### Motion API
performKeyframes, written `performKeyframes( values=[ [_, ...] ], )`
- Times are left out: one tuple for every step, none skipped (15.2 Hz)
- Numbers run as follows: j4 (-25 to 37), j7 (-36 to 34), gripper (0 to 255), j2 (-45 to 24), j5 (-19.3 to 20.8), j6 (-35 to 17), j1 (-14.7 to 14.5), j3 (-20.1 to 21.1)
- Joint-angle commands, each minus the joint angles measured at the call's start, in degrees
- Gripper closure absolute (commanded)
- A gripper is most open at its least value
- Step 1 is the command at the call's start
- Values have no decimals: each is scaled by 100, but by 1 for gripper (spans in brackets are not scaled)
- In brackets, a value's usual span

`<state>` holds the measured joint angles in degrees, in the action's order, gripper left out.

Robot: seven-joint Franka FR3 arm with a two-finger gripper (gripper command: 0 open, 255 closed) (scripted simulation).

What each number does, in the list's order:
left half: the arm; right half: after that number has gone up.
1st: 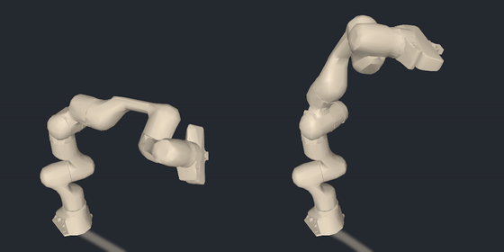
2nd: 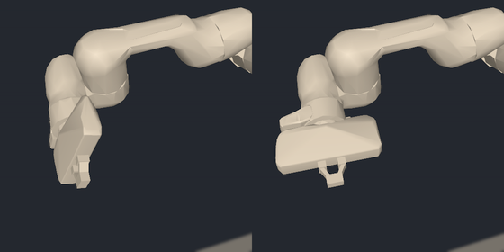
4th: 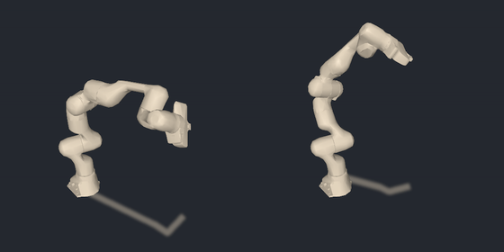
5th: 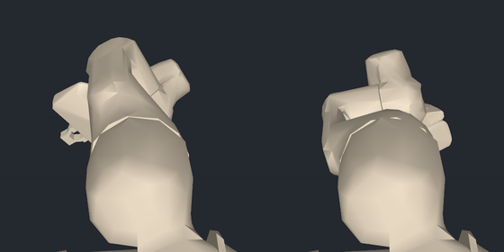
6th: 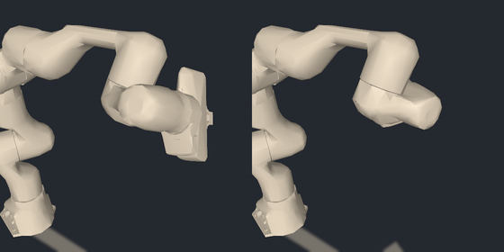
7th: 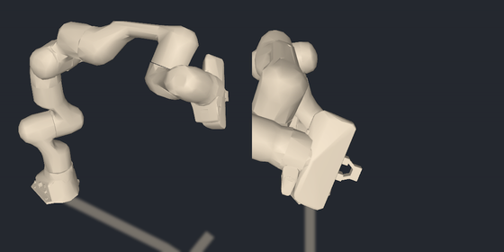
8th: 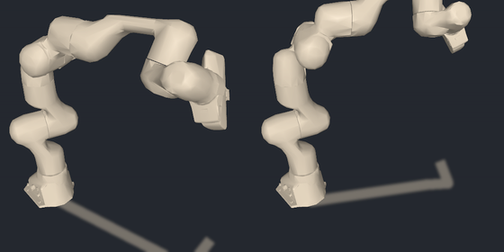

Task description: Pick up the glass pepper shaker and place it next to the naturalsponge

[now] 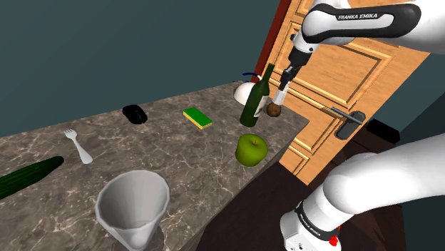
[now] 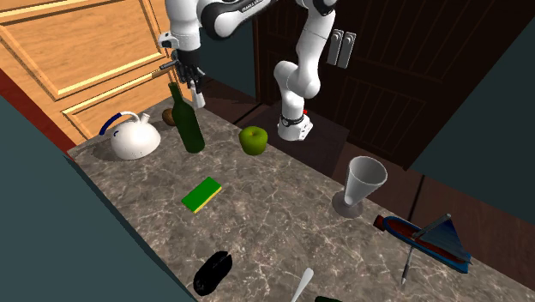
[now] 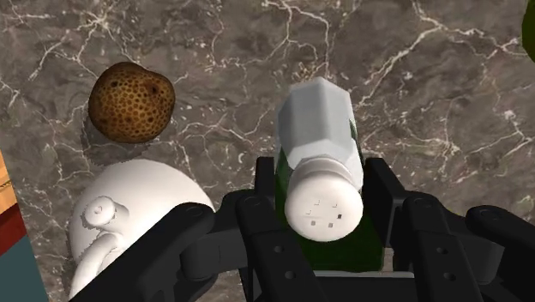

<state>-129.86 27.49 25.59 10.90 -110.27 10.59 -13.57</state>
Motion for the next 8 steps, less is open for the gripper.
performKeyframes(
  values=[
    [287, 298, 255, -310, 0, -63, 55, -227],
    [402, 441, 255, -432, -7, -87, 84, -336],
    [524, 586, 255, -560, -22, -109, 113, -443],
    [652, 733, 255, -693, -43, -130, 140, -550],
    [787, 882, 255, -831, -73, -148, 166, -657],
    [928, 1033, 255, -975, -111, -164, 192, -761],
    [1075, 1187, 255, -1125, -158, -176, 219, -865],
    [1229, 1343, 255, -1280, -214, -186, 246, -966]
  ],
)
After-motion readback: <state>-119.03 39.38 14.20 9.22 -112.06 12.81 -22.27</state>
